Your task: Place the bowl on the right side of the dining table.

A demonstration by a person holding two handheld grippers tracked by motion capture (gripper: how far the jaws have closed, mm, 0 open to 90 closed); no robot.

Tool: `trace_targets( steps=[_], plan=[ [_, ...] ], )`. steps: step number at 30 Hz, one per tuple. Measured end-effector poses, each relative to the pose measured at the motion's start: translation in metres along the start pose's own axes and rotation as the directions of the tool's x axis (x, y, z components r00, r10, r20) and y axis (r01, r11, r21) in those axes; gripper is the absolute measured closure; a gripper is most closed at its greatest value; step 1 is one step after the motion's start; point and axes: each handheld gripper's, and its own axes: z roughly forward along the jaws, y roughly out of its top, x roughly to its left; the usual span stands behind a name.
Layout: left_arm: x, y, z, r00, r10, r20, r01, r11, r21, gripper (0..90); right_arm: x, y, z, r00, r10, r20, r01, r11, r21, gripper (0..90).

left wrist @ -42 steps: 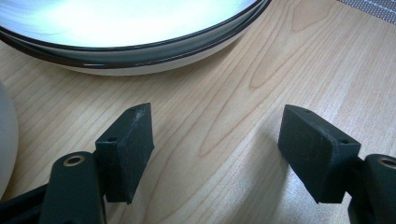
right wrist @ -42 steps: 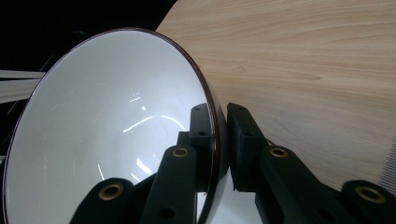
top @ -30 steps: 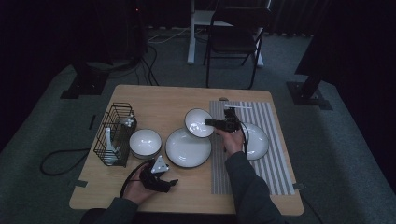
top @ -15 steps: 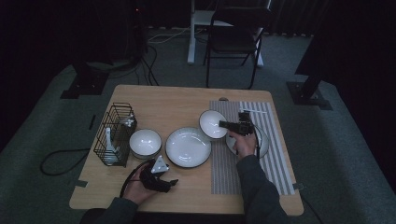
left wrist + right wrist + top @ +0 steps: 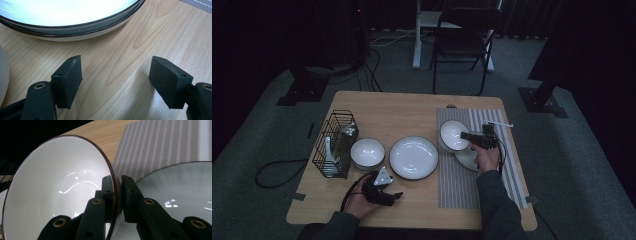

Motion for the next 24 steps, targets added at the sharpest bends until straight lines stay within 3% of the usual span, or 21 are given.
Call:
trace_targets(
  steps=[10, 24],
  plan=[
    [0.000, 0.000, 0.000, 1.0000, 0.000, -0.001, 0.000, 1.0000, -0.001, 27.3, -0.023, -0.006, -0.019, 0.9979, 0.016, 0.063, -0.015, 1.000, -0.014, 81.8],
    [0.000, 0.000, 0.001, 1.0000, -0.001, -0.002, 0.001, 1.0000, -0.003, 27.3, -0.060, -0.018, -0.048, 0.9881, 0.071, 0.136, -0.065, 0.997, -0.044, 81.8]
  ],
)
